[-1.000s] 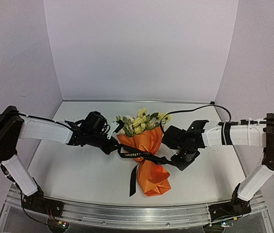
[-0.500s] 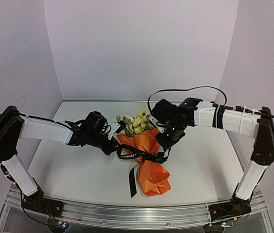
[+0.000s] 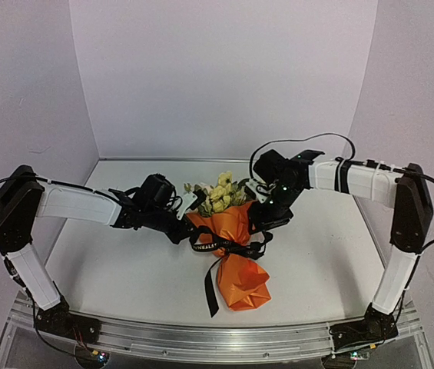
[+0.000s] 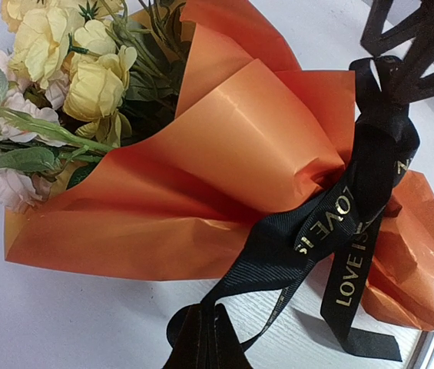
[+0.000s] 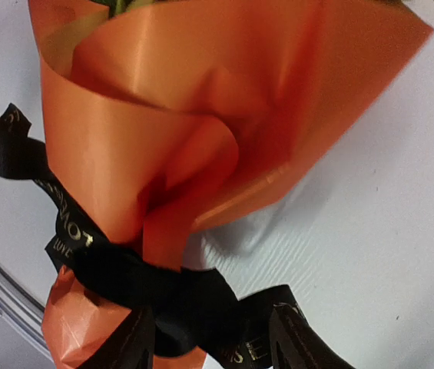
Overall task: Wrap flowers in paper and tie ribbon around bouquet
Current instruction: Cross the half-tied ribbon over the folded bouquet.
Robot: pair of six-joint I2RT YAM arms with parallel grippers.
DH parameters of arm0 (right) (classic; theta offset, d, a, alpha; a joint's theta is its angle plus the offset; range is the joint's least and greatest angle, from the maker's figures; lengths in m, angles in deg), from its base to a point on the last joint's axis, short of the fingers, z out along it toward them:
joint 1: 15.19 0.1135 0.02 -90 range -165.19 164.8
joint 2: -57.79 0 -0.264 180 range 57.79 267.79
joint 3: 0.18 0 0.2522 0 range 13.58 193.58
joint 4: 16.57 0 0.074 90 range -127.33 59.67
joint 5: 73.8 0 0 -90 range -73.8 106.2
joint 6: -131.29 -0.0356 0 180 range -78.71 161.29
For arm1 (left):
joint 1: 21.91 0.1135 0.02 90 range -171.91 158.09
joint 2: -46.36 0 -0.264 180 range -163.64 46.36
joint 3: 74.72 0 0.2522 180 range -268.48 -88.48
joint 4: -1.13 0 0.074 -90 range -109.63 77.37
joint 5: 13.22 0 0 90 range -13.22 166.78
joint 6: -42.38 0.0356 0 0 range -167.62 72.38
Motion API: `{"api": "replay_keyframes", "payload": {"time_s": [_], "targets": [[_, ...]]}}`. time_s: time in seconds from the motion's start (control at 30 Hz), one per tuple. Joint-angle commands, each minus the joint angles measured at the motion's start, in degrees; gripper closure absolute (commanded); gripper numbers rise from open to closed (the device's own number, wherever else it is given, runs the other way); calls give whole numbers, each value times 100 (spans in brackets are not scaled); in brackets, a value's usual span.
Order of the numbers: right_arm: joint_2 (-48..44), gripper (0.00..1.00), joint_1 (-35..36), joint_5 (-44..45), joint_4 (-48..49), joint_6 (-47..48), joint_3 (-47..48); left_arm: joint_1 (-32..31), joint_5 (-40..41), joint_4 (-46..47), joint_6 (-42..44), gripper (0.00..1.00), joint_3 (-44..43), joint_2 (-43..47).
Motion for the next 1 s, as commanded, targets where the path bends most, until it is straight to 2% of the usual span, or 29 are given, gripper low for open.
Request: {"api": "replay_keyframes", "payload": {"time_s": [0.0,0.2,0.3,0.43,0.6,0.83,0.97], "targets": [[-1048,38,-115,-412,404,-178,-838,-22,-35,52,94,100,-227,-45],[-1540,34,-489,-830,992,-336,-1715,-15,-54,25,57,100,-289,-94],[-1597,37,-898,-1326,1092,-459,-1757,-15,-59,-16,45,100,-305,-94],[-1677,41,-950,-1608,786,-107,-1848,-15,-76,-44,38,100,-334,-99],[-1627,47,-856,-1857,1994,-646,-2984,-18,-98,-28,11,100,-309,-116],[-1579,52,-246,-222,2479,-1007,-3626,-16,-123,-90,34,100,-414,-214],[-1715,54,233,522,2761,-476,-3866,-15,-107,-116,46,100,-432,-236]]}}
